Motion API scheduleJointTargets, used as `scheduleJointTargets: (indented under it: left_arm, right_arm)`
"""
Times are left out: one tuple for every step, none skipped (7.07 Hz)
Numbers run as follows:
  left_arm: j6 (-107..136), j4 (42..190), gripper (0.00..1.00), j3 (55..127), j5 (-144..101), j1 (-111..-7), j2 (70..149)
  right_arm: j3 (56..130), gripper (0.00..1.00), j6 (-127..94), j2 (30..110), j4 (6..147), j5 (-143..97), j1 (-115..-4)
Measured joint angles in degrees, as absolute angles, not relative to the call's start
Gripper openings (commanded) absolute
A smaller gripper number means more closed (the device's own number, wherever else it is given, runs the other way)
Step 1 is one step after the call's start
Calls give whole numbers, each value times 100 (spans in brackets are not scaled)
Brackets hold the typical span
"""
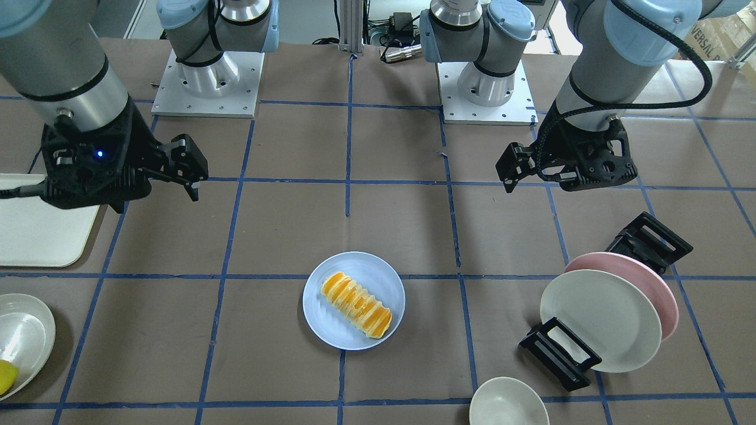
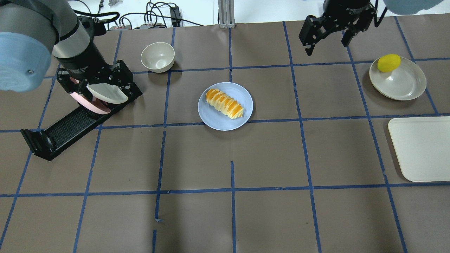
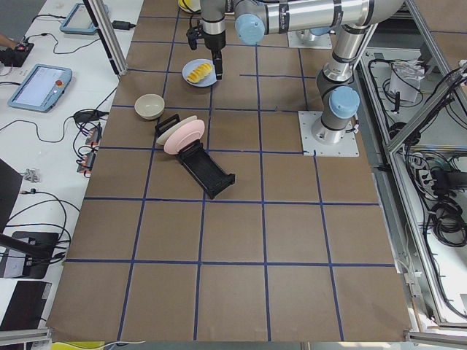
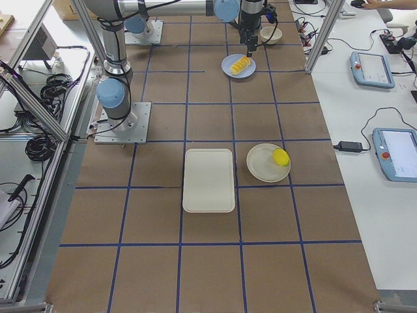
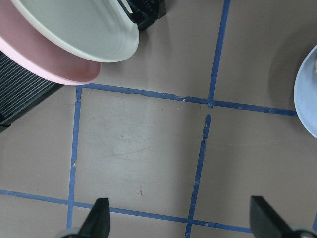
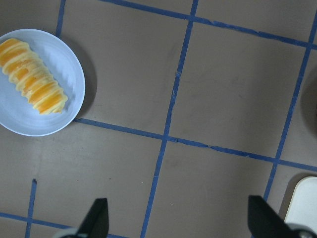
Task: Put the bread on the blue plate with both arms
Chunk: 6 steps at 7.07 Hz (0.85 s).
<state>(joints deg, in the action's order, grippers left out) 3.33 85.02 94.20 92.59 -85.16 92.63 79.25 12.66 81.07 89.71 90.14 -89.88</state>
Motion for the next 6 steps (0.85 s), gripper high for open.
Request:
scheduleJointTargets:
  left_arm:
    - [293, 8461, 100, 9414, 9252, -8506, 9242]
    - [269, 8442, 100, 9389, 9257, -8497, 9212]
    - [283, 8437, 100, 9345, 9245, -8500, 9210]
    - [318, 8434, 100, 9316, 9227, -8512, 9194]
    - [332, 8434, 100, 9340, 9238, -8517, 9144]
    - [334, 8433, 100, 9403, 9239, -8517, 9071]
  right_arm:
    - [8080, 100, 1265, 8313, 8943, 9023, -8949]
    - [8142, 100, 1254, 8399, 8924, 9028, -8940]
    - [8166, 100, 1238, 8430, 8899, 9028, -8948]
    - [8179, 100, 1228, 8438, 8865, 9027, -8952]
    - [8192, 100, 1222, 8440, 8847, 9028, -8957]
    - [8202, 100, 1216, 8439, 8843, 9036, -8961]
